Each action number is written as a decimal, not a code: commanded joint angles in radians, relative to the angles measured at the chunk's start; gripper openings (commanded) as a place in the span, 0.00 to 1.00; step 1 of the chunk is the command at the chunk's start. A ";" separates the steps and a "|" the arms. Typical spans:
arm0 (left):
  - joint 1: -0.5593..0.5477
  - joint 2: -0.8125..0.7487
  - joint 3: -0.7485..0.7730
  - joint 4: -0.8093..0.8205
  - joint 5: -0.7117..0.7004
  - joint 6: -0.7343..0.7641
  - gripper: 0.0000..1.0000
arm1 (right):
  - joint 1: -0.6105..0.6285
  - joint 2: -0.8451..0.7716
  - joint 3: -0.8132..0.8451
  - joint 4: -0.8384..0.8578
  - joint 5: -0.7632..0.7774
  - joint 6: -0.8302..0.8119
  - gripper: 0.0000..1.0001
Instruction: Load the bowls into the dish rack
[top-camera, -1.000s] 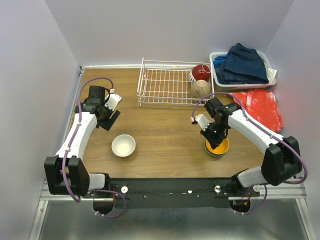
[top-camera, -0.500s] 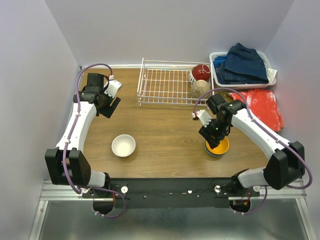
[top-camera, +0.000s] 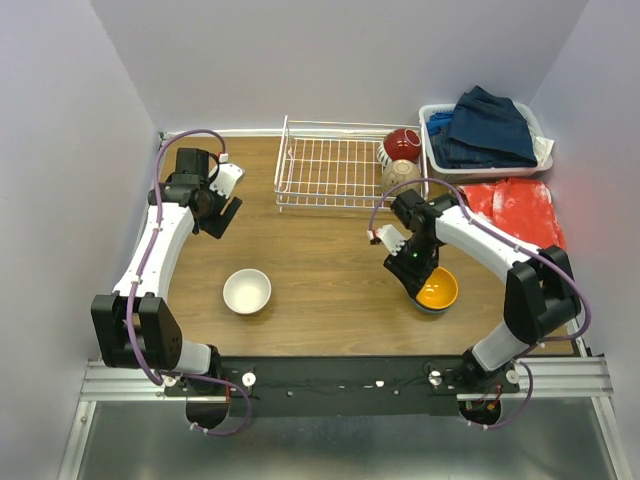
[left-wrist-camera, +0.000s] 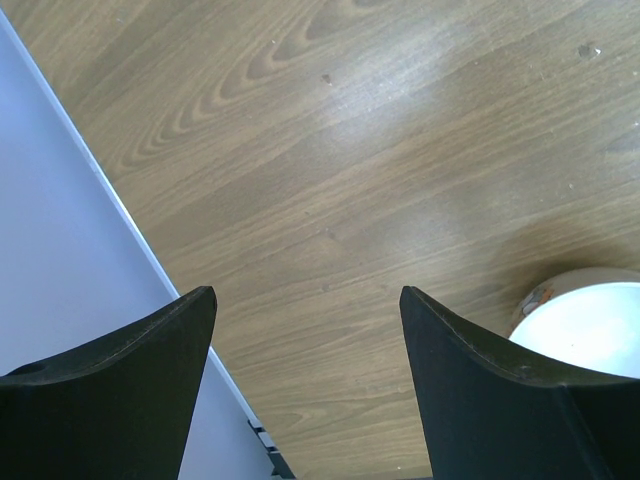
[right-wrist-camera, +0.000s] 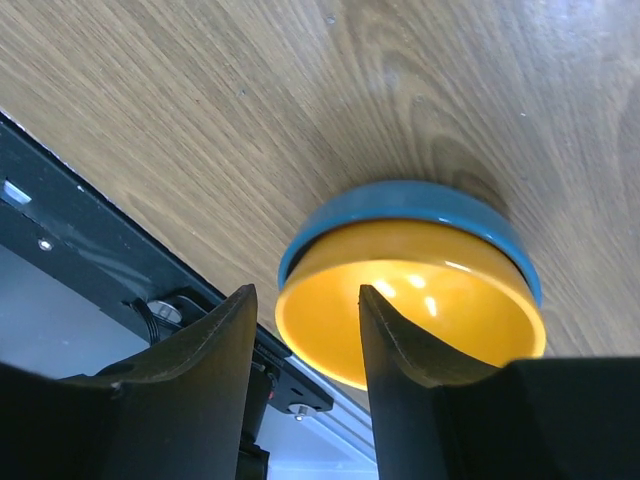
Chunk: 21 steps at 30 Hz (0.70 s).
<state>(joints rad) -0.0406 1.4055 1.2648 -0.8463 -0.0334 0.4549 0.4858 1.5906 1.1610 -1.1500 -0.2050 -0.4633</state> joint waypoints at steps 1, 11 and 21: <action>0.004 -0.016 -0.021 0.009 0.006 -0.005 0.84 | 0.023 0.037 0.023 0.004 -0.010 0.006 0.52; 0.004 -0.007 -0.033 0.019 0.012 -0.005 0.84 | 0.045 0.074 0.009 0.012 0.030 0.022 0.40; 0.004 0.023 -0.015 0.021 0.027 -0.010 0.84 | 0.045 0.058 -0.029 0.012 0.068 0.025 0.29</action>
<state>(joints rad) -0.0406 1.4086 1.2442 -0.8356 -0.0330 0.4545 0.5236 1.6505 1.1595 -1.1500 -0.1791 -0.4442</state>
